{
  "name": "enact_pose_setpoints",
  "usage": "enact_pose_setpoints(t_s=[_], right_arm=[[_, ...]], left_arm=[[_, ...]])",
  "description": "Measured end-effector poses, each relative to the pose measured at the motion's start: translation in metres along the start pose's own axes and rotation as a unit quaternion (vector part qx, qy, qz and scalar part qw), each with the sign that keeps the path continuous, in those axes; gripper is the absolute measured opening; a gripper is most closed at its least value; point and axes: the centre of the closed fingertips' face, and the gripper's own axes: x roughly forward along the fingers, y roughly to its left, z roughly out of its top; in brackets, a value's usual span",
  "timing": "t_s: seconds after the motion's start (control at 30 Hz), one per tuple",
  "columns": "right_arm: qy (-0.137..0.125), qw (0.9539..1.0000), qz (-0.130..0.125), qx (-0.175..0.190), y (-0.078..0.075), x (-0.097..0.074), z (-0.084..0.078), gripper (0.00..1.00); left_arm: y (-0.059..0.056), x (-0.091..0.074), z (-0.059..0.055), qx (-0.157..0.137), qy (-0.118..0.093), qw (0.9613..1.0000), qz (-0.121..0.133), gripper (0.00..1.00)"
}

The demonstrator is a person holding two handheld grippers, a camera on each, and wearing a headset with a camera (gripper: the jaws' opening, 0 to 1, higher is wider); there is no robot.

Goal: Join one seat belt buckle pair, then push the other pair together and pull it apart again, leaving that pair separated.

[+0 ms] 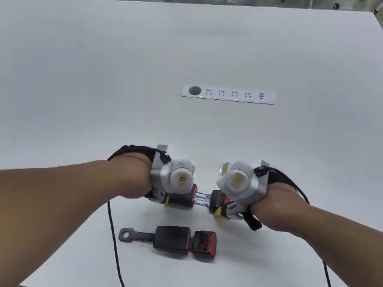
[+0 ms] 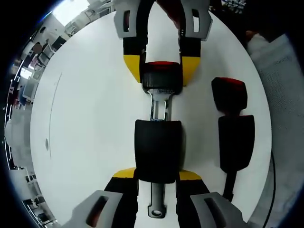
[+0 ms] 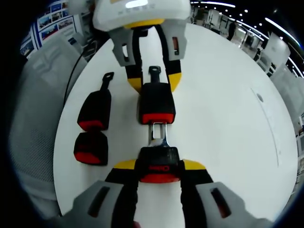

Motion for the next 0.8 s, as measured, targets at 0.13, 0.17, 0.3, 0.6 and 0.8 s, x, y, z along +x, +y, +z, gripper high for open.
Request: enact_pose_setpoints(t_s=[0.13,0.17,0.3,0.6,0.8], right_arm=[[0.002,1.0000,-0.004,-0.003,0.002,0.000,0.004,0.34],[0.000,1.0000,-0.003,-0.002,0.003,0.001,0.006,0.34],[0.003,0.9997,-0.018,-0.014,0.004,0.007,0.015,0.34],[0.000,0.9998,-0.013,-0.012,0.002,0.008,0.014,0.33],[0.002,0.9997,-0.013,-0.022,0.000,0.017,0.029,0.32]], left_arm=[[0.000,0.001,0.000,0.002,0.002,1.0000,-0.002,0.30],[0.001,0.001,0.000,-0.002,-0.001,1.0000,-0.004,0.30],[0.000,0.000,0.000,-0.001,-0.002,1.0000,-0.006,0.30],[0.001,-0.002,-0.002,-0.008,-0.039,0.9991,-0.012,0.29],[0.001,-0.002,-0.001,-0.009,-0.048,0.9988,-0.006,0.28]])
